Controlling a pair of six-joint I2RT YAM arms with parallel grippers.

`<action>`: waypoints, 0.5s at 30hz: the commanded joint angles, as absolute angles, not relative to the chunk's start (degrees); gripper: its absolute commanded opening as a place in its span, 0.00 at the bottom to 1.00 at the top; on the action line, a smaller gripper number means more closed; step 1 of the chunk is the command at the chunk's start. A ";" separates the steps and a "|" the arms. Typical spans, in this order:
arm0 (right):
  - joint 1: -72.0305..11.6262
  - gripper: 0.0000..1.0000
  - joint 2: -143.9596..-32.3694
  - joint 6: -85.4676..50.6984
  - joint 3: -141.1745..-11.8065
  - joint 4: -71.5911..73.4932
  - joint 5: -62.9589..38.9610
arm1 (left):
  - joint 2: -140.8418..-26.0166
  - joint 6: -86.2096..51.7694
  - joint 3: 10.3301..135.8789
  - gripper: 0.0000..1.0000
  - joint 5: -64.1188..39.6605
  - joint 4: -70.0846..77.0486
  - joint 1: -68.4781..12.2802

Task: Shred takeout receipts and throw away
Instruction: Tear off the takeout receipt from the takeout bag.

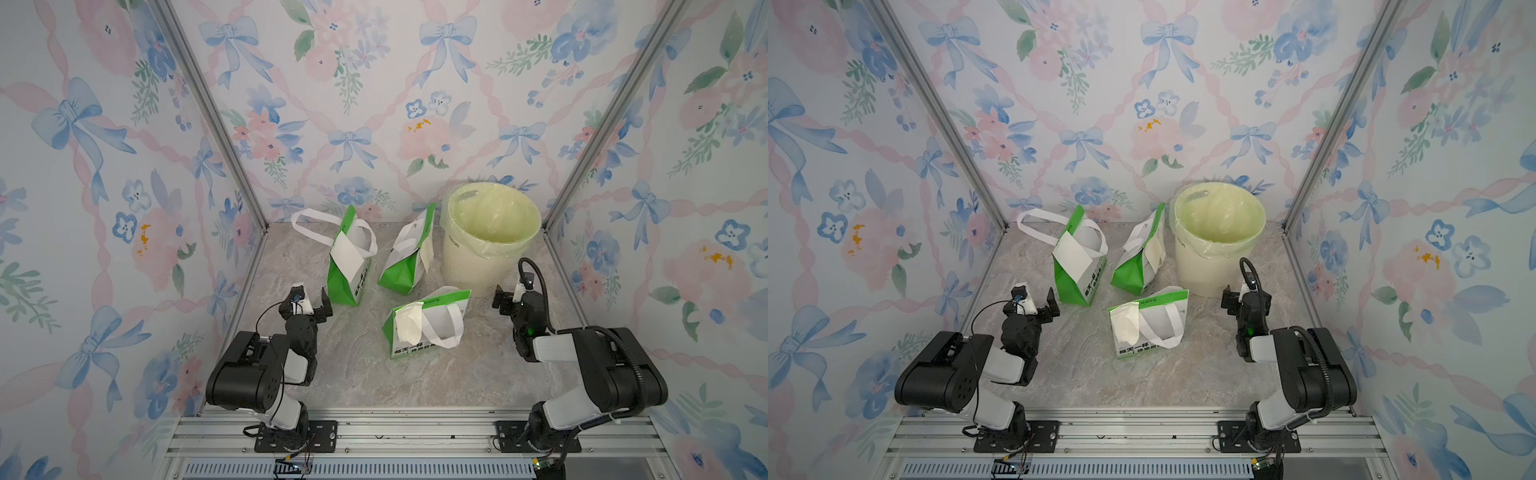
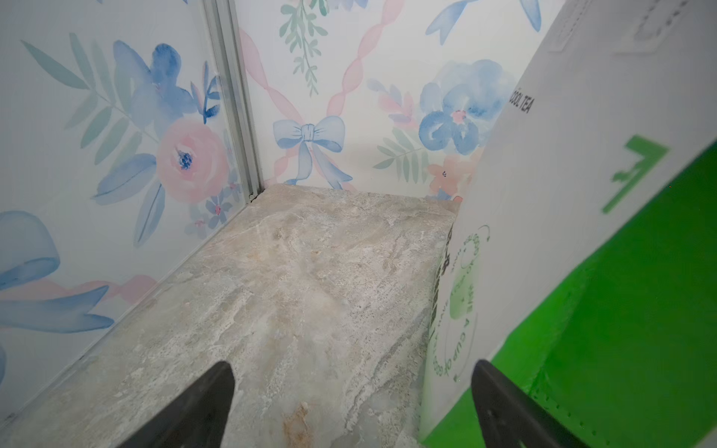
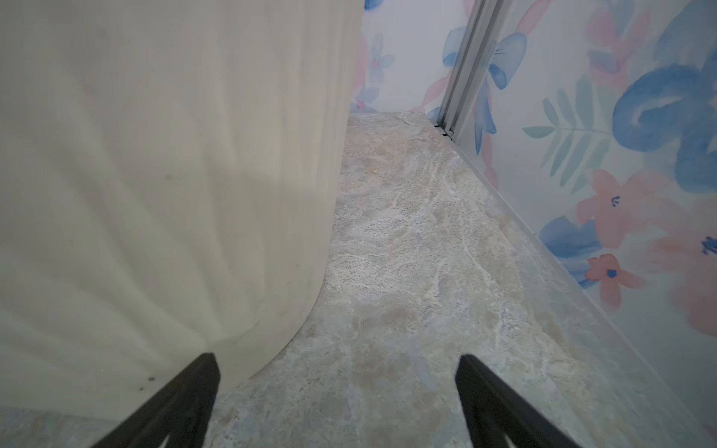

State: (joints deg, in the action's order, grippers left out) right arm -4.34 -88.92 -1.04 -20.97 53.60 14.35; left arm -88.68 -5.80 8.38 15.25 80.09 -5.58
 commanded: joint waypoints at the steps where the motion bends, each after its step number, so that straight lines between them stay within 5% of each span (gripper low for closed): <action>1: -4.67 0.98 -88.73 -0.73 -21.80 53.44 14.59 | -88.87 -5.24 9.33 0.98 16.15 80.44 -5.89; 15: -4.48 0.98 -88.71 -0.98 -21.89 53.17 14.05 | -89.03 -5.19 9.50 0.98 16.12 80.24 -5.89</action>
State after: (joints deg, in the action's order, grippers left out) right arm -4.34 -88.92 -1.04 -20.97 53.58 14.31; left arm -88.68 -5.80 8.60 15.27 80.07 -5.58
